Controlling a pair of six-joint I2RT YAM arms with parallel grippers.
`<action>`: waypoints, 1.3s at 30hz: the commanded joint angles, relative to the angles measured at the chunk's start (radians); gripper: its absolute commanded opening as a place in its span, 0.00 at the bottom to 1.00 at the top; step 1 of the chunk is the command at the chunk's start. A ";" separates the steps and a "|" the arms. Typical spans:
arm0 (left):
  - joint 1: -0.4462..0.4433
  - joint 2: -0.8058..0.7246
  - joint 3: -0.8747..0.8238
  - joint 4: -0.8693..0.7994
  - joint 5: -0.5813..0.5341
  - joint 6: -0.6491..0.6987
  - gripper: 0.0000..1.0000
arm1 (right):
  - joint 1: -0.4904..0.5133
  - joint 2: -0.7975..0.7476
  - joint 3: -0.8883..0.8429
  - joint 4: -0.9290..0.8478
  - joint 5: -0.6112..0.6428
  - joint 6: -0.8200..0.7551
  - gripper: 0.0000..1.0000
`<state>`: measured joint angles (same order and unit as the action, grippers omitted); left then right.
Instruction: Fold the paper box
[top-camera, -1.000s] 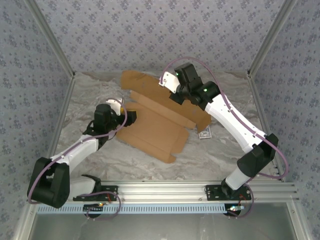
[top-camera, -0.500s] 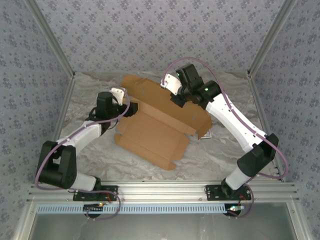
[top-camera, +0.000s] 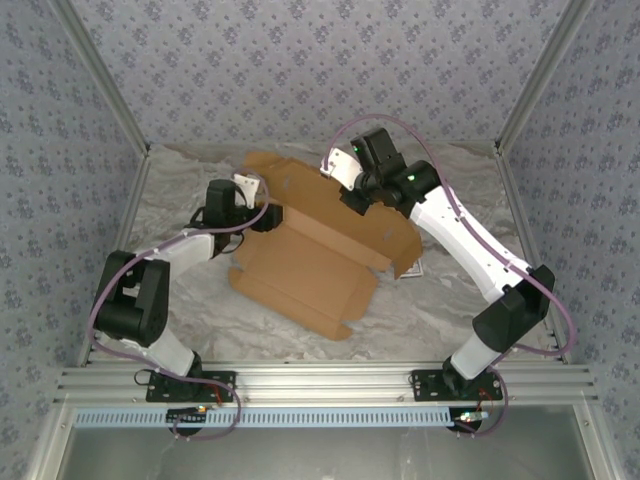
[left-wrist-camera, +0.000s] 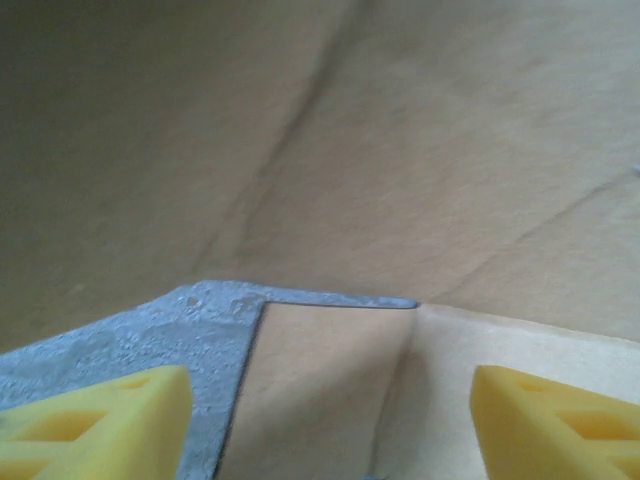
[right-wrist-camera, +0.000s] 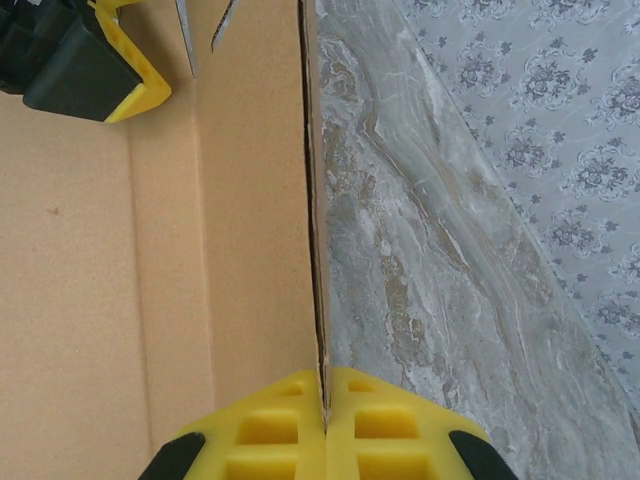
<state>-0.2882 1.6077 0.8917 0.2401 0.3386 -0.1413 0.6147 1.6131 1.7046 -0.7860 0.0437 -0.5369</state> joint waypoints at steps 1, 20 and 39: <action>-0.019 0.000 0.022 0.060 0.087 -0.005 0.68 | -0.004 0.018 0.039 0.010 -0.005 0.031 0.00; -0.074 0.080 0.031 0.104 0.133 -0.036 0.49 | -0.015 0.049 0.051 0.036 -0.055 0.097 0.00; -0.085 0.188 0.040 0.181 0.080 -0.061 0.55 | -0.036 0.047 0.013 0.078 -0.178 0.133 0.00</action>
<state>-0.3622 1.7691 0.9260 0.3920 0.4038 -0.1780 0.5797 1.6592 1.7115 -0.7834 -0.0582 -0.4389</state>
